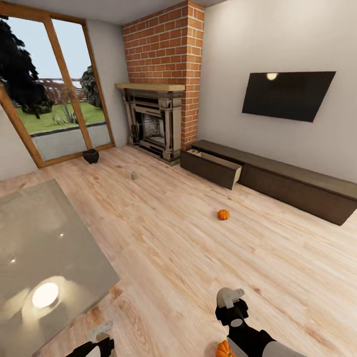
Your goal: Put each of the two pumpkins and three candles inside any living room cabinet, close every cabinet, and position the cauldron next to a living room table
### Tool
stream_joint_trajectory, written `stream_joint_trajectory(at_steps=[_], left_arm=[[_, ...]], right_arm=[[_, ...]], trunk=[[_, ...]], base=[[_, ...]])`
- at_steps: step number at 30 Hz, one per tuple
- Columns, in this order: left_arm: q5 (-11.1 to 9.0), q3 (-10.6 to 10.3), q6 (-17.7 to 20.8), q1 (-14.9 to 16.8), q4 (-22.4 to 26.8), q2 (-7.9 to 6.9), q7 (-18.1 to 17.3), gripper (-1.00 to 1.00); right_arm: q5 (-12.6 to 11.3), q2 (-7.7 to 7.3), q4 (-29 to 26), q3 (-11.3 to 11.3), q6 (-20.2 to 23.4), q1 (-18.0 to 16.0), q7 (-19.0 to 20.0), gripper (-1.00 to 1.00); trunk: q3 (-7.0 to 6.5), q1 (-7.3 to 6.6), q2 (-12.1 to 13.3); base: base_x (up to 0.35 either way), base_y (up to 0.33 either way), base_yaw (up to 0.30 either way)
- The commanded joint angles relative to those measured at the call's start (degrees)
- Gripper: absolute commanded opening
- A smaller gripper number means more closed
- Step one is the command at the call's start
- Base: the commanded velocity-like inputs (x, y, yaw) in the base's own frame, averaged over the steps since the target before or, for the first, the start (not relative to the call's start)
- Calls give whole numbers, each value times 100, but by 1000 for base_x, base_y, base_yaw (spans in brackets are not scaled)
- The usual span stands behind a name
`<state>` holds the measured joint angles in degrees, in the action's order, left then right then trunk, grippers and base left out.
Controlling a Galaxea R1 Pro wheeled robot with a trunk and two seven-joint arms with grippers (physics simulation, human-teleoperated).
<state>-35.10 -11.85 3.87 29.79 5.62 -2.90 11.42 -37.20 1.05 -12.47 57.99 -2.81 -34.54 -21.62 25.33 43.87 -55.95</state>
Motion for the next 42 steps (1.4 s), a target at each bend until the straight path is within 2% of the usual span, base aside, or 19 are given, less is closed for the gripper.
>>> stream_joint_trajectory(at_steps=[1,11,15,30,32,34,35,36,38,40,41,42], left_arm=[[3,-2,0,0,0,0,0,-100],[3,-2,0,0,0,0,0,-100],[3,-2,0,0,0,0,0,-100],[10,-11,-2,2,63,5,2,-100],[13,-24,10,11,256,2,24,-100],[60,-41,82,21,716,-9,49,-100],[180,-115,196,32,1065,-24,60,-100],[369,-259,511,38,1437,-50,71,-100],[573,-391,1152,40,1966,-96,85,-100],[677,-448,1899,24,2677,-162,103,-100],[710,-468,2416,17,3258,-235,159,-100],[721,-474,2728,14,3625,-274,223,-100]], right_arm=[[11,0,-1,2,-1,-1,0,-100],[11,0,-1,2,-1,-1,0,-100],[11,0,-1,2,-1,-1,0,-100],[16,-7,-6,2,-1,-1,0,-100],[34,-6,-27,-3,-1,-1,-2,-100],[42,-8,-70,-28,24,-1,-12,-100],[44,-8,-88,-32,48,-1,-18,-100],[45,-17,-99,-37,67,-2,-26,-100],[46,-22,-123,-43,82,-15,-31,-100],[46,-25,-190,-121,102,-27,-39,-100],[46,-31,-286,-255,114,-31,-44,-100],[46,-38,-374,-372,127,-33,-47,-100]], trunk=[[0,0,0],[0,0,0],[0,0,0],[-31,0,0],[-32,0,0],[-32,0,0],[-32,0,0],[-32,0,0],[-32,0,0],[-32,0,0],[-32,0,0],[-32,0,0]], base=[[302,123,279],[302,123,278],[302,124,65],[302,123,-236],[188,86,-68],[62,28,-22],[25,11,-9],[13,6,-5],[7,3,-2],[3,1,-1],[1,0,0],[0,0,0]])
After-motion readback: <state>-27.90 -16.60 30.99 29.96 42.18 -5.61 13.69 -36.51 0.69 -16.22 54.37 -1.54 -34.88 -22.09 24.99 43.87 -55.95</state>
